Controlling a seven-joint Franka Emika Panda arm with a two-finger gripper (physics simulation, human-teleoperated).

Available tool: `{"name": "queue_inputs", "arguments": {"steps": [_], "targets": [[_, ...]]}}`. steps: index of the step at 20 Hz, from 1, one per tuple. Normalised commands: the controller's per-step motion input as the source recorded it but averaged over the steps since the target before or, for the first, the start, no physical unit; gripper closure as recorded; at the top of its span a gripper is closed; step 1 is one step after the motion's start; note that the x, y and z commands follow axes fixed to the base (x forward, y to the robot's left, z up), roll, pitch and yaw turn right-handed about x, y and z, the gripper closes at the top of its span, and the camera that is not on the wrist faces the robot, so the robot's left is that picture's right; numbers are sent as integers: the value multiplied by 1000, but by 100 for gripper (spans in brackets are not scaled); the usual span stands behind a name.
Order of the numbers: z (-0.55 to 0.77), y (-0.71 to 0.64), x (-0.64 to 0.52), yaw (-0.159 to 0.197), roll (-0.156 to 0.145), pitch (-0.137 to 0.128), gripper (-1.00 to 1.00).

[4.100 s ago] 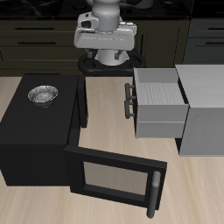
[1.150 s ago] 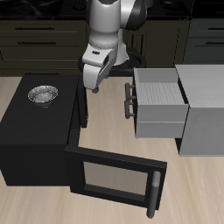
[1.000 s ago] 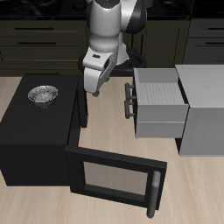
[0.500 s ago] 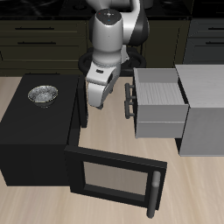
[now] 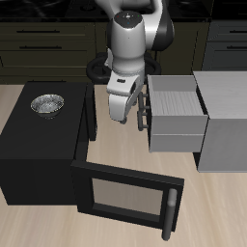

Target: Close the top drawer of the white cabinet

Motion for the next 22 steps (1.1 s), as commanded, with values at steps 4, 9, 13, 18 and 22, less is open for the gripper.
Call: {"name": "queue_inputs", "arguments": {"steps": [4,9,13,18,22], "targets": [[28,374,23,10,71,-1,-100],[30,378,42,-3,66,-22,-100],[-6,328,68,10,54,-16,-100],[-37,260,77,9,57,-8,-100],[-30,255,81,13,49,-44,-100]]}}
